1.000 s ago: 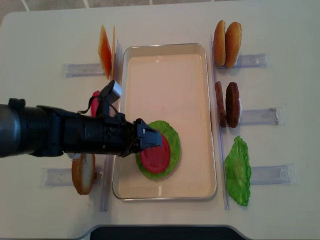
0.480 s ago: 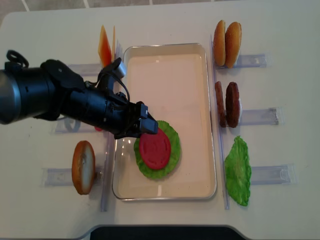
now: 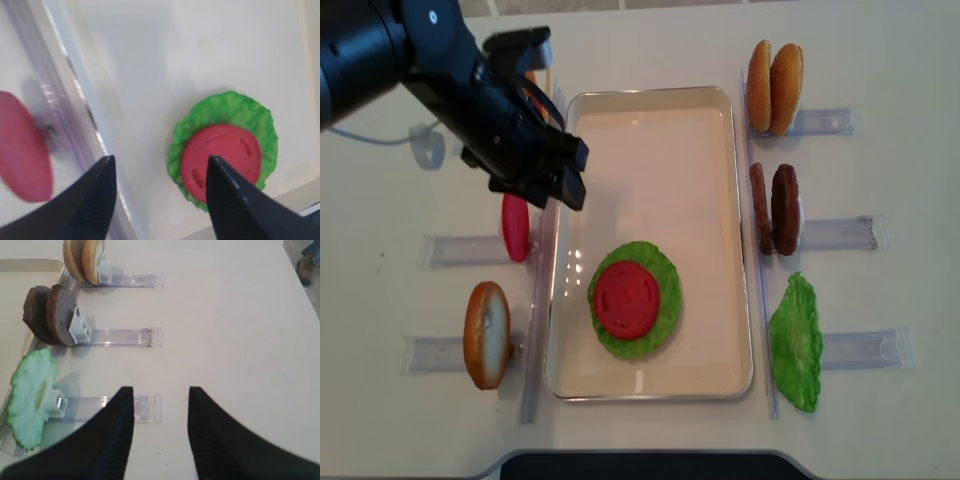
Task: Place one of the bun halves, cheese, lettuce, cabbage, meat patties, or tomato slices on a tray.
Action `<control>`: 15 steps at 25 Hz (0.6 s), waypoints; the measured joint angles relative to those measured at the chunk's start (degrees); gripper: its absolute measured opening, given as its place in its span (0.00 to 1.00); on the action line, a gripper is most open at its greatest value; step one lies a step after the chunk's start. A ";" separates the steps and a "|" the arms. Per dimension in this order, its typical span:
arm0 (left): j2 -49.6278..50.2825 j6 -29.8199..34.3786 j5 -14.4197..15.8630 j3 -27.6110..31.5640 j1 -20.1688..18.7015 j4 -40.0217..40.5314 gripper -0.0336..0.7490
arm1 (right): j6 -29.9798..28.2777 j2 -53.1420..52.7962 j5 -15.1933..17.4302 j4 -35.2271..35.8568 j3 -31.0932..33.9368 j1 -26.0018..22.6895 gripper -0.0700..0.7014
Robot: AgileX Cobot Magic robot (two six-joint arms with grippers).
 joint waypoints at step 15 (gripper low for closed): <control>-1.49 -2.87 14.66 -11.10 15.23 11.72 0.60 | 0.04 0.00 0.00 0.00 0.00 0.00 0.46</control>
